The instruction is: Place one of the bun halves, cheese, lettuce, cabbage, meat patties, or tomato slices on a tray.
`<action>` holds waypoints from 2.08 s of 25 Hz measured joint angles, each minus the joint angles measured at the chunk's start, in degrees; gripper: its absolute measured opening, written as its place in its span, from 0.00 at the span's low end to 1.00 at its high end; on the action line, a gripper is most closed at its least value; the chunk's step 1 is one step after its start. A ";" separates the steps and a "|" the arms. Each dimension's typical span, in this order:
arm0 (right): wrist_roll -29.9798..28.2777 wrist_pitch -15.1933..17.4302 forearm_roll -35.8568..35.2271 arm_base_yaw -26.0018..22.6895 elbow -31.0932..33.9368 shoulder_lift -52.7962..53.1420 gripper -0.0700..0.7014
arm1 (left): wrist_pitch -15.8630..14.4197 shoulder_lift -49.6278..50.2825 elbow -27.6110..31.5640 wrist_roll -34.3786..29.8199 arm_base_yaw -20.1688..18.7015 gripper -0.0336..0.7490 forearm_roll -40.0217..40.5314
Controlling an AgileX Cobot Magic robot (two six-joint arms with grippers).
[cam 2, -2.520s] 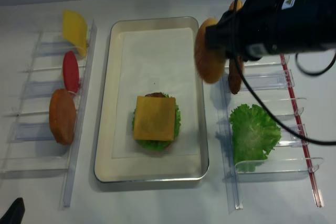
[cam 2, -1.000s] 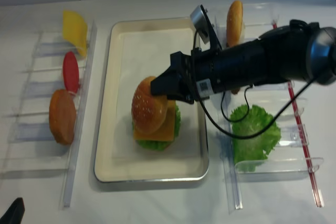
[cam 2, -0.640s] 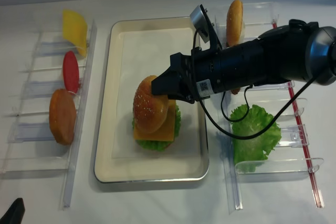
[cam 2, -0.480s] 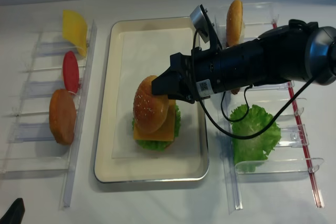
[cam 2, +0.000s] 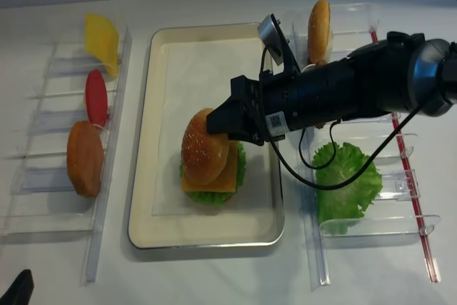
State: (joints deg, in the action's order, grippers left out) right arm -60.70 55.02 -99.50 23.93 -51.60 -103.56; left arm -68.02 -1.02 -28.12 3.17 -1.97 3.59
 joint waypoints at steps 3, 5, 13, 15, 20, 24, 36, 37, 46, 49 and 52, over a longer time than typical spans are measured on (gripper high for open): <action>0.00 -0.15 0.00 0.00 0.00 0.00 0.44 | 0.00 0.00 0.00 0.00 0.00 0.79 0.00; 0.00 -1.33 0.00 0.00 0.00 0.00 0.54 | 0.00 0.00 0.00 0.00 0.00 0.79 0.00; -1.24 -5.10 0.50 0.00 0.00 0.00 0.83 | 0.00 0.00 0.00 0.00 0.00 0.79 0.00; -1.58 -5.57 0.93 0.00 0.00 0.00 0.84 | 0.00 0.00 0.00 0.00 0.00 0.79 0.00; -3.39 -7.99 3.65 0.00 -0.11 0.00 0.84 | 0.00 0.00 0.00 0.00 0.00 0.79 0.00; -4.94 -12.41 6.85 0.00 -0.11 0.34 0.84 | 0.00 0.00 0.00 0.00 0.00 0.79 0.00; -15.63 -18.58 9.49 0.00 -0.11 10.72 0.84 | 0.00 0.00 0.00 0.00 0.00 0.79 0.00; -17.28 -19.39 10.69 0.00 -0.11 12.34 0.84 | 0.00 0.00 0.00 0.00 0.00 0.79 0.00; -6.72 -28.67 43.01 0.00 -0.11 26.27 0.84 | 0.00 0.00 0.00 0.00 0.00 0.79 0.00; 4.83 -27.21 58.96 0.00 -0.11 28.17 0.82 | 0.00 0.00 0.00 0.00 0.00 0.79 -0.02; 19.42 -24.03 74.92 0.00 -0.11 29.26 0.81 | 0.00 0.00 0.00 0.00 0.00 0.79 -0.02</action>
State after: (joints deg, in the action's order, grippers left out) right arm -41.28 31.00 -24.57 23.93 -51.70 -74.30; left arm -68.02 -1.02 -28.12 3.17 -1.97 3.57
